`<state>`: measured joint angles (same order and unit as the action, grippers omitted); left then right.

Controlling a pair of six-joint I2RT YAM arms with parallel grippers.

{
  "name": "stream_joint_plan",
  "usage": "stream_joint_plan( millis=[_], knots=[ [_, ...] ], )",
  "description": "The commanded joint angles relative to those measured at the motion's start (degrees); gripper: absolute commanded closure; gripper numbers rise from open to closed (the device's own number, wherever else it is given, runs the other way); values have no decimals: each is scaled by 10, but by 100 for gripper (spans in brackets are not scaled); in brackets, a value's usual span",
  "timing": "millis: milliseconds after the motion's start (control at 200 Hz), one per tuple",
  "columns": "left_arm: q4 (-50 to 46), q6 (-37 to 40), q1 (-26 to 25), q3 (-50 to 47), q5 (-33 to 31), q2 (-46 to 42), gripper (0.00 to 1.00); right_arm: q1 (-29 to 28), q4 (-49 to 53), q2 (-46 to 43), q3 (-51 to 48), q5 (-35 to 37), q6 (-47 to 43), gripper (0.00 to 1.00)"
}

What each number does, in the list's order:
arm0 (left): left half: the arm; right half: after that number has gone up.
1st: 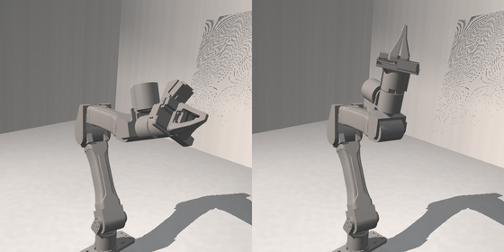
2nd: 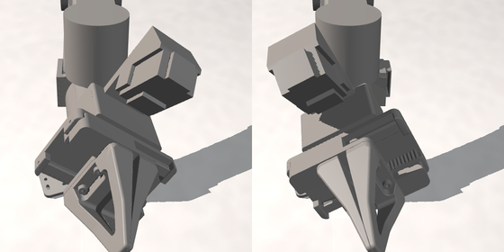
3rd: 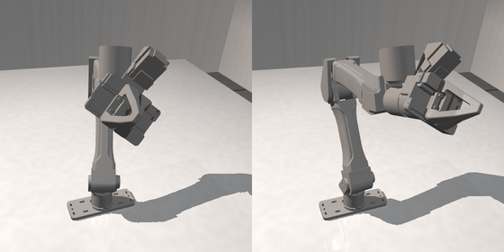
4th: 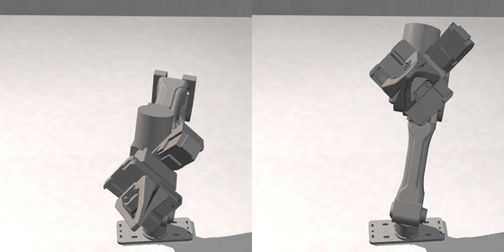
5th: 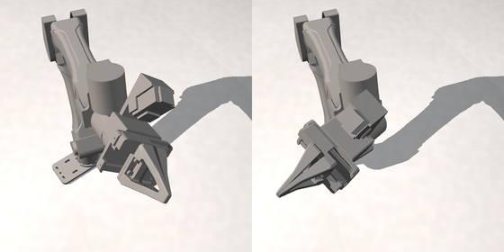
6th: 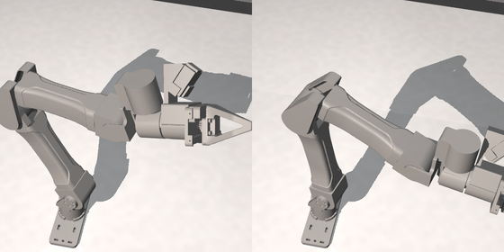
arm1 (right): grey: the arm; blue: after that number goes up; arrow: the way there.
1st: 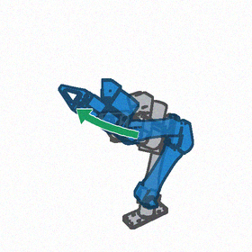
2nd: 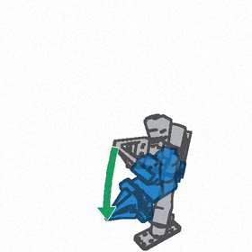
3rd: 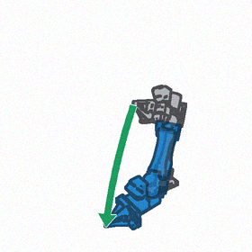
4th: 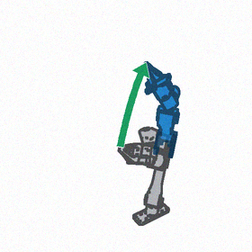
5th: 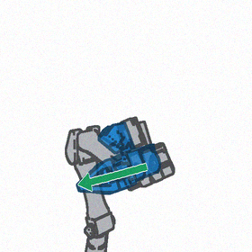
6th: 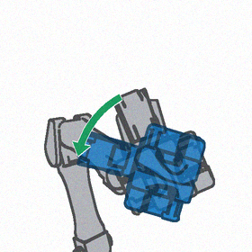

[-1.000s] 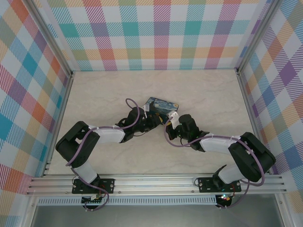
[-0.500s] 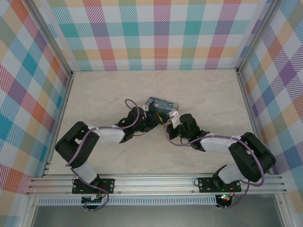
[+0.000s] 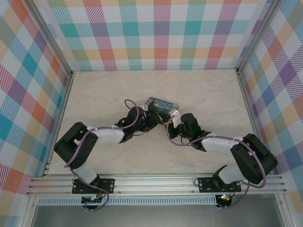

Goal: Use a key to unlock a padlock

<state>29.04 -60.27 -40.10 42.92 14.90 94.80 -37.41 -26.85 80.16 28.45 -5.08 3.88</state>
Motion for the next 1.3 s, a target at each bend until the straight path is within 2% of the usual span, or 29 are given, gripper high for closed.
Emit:
stream_joint_plan(
  millis=[0, 285, 495, 825, 1295],
  knots=[
    [1, 5, -17, -1, 23, -10, 80, 5, -36, -28, 16, -43, 8, 100],
    [2, -4, -17, -2, 23, -16, 81, 17, -9, -44, -2, -51, 12, 100],
    [-8, -20, -17, -1, 11, -24, 82, 17, 11, -51, -18, -28, 4, 100],
    [15, -58, -17, -12, -6, -24, 82, 17, -7, -59, -40, -28, 25, 100],
    [20, -62, -17, -15, -9, -24, 82, 12, -31, -42, -33, -42, 39, 100]
  ],
)
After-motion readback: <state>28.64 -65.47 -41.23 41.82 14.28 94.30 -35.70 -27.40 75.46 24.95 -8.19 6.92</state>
